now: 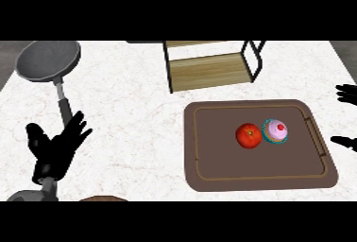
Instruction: Pick the tomato from the tray and place it in the tiered shelf
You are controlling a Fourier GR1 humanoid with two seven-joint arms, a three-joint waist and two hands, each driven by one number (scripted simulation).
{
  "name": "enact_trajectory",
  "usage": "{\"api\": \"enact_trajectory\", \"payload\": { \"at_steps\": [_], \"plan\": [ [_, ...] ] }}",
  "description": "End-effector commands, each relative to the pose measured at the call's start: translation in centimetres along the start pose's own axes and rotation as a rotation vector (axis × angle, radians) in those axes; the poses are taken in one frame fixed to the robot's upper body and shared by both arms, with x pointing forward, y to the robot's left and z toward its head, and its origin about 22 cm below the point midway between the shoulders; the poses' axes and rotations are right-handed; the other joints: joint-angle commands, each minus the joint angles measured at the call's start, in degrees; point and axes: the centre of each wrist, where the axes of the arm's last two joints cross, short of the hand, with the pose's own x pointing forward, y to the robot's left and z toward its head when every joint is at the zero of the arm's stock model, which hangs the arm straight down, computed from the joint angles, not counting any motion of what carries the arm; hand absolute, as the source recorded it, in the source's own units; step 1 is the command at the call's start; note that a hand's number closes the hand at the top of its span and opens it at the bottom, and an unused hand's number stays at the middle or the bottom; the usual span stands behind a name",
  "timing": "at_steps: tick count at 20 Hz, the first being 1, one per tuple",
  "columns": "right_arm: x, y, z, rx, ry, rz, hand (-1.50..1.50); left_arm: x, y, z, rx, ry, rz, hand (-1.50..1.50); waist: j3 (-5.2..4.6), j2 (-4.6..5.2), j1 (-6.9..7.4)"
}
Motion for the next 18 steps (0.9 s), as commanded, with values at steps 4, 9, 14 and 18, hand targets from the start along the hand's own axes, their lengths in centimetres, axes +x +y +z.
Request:
{"api": "enact_trajectory", "payload": {
  "at_steps": [4,9,14,18],
  "plan": [
    [5.2,-0.9,0.3,0.242,0.008,0.065,-1.50,-1.3,-0.2,-0.9,0.021,0.069,-0.002,0.00,-0.44,0.14,-0.43],
    [11.4,3.1,-1.5,0.292,0.077,0.201,-1.50,-1.1,-0.5,0.1,-0.006,0.069,0.000,0.00,-0.52,0.03,0.32],
    [15.3,5.9,-1.4,0.206,0.172,0.244,-1.50,-1.3,-0.8,-0.4,-0.015,0.064,-0.005,0.00,-0.47,0.12,0.30],
    [15.9,8.9,-2.1,0.151,0.246,0.331,-1.50,-0.1,-0.8,-0.7,-0.008,0.055,-0.007,0.00,-0.42,0.23,0.60]
  ]
}}
